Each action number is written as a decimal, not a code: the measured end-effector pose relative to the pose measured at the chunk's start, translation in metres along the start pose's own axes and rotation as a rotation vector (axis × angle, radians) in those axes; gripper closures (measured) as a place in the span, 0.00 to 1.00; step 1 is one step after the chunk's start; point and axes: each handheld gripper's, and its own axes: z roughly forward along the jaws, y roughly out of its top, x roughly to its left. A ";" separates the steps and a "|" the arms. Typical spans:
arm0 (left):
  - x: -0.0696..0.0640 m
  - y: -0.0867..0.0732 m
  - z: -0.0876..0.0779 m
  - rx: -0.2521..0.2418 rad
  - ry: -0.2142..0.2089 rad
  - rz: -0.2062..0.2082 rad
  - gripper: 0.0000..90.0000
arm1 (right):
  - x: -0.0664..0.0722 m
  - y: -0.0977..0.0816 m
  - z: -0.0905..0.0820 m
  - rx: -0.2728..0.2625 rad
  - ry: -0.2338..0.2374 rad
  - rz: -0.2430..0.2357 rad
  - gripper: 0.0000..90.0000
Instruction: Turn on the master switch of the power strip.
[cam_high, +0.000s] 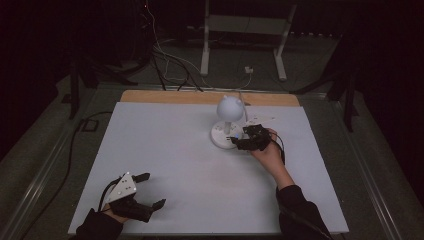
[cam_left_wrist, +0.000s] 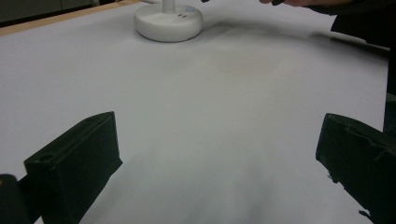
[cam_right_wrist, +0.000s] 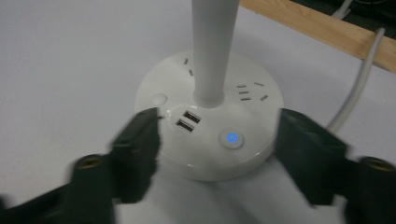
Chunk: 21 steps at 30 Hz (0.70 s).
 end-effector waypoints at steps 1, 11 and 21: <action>0.000 0.000 0.000 0.000 0.000 0.000 0.00 | 0.000 0.000 0.000 0.003 -0.002 0.006 0.21; 0.000 0.000 0.000 0.000 -0.001 0.001 0.00 | -0.004 0.001 -0.002 -0.021 0.068 0.068 0.00; -0.001 0.000 0.000 0.000 -0.002 0.001 0.00 | 0.003 0.000 -0.011 -0.050 0.086 0.054 0.00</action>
